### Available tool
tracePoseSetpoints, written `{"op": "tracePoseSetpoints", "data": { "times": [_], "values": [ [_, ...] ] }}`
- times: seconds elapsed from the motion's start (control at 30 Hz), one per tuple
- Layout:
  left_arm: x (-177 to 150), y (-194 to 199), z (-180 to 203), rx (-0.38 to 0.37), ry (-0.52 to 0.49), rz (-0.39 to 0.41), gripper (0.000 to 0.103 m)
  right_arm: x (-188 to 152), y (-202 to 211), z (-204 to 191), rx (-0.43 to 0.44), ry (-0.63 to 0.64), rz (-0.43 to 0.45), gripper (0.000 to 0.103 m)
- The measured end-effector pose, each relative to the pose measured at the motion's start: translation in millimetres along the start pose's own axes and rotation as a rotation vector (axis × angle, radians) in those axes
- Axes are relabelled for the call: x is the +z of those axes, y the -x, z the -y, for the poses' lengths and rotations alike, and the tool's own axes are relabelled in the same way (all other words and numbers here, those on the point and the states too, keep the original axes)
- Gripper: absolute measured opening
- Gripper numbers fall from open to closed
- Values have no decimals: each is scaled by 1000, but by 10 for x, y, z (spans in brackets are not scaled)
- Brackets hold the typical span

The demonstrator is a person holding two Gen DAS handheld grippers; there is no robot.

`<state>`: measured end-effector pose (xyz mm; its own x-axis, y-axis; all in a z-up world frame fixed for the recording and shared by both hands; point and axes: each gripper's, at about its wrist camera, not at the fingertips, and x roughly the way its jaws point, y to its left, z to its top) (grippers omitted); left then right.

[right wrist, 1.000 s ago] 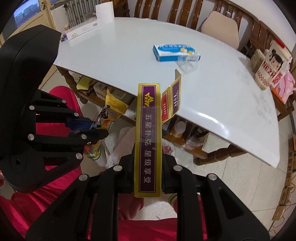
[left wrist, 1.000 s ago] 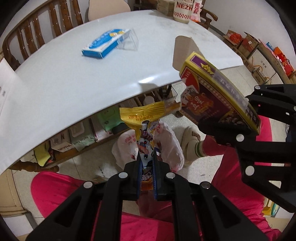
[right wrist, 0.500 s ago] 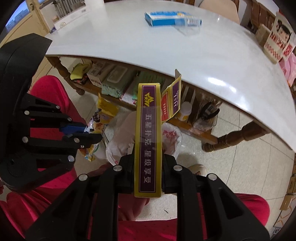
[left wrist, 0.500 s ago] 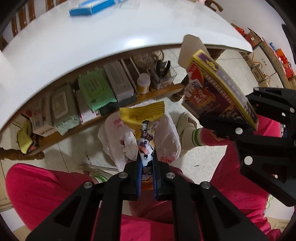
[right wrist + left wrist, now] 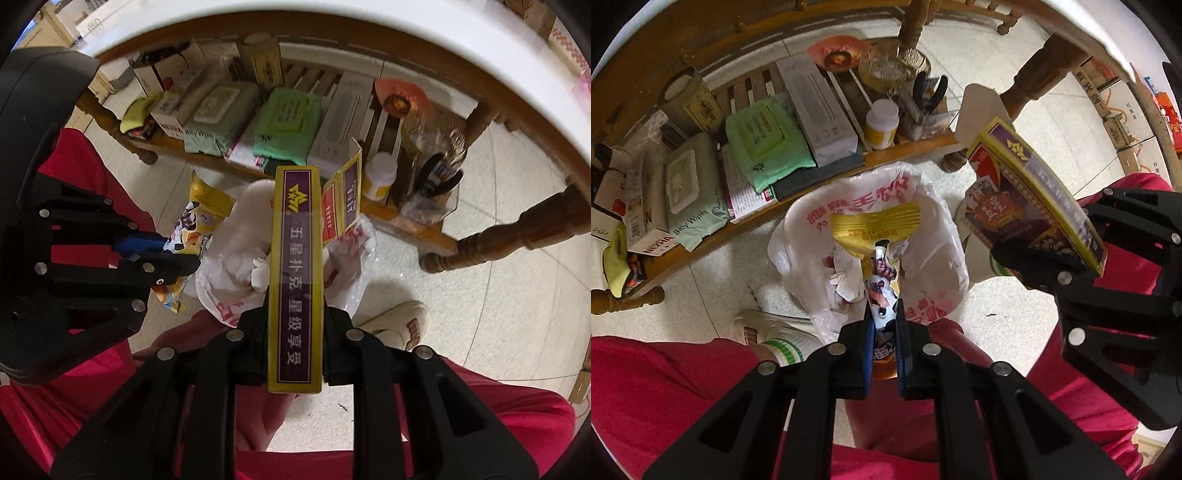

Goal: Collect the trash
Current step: 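Open both tools to drop the box and snack bar into the bag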

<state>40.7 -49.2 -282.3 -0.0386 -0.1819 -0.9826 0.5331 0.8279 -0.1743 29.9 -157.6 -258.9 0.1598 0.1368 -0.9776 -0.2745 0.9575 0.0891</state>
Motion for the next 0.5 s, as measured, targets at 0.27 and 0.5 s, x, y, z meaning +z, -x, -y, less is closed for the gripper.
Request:
{"op": "tracePoseSetpoints", "data": {
  "times": [0.27, 0.5],
  "values": [
    [105, -494, -129, -40, 33, -89, 10, 10, -461, 115, 32, -47, -89, 19],
    [182, -863, -299, -63, 82, -167, 10, -3, -864, 171, 51, -79, -180, 19]
  ]
}}
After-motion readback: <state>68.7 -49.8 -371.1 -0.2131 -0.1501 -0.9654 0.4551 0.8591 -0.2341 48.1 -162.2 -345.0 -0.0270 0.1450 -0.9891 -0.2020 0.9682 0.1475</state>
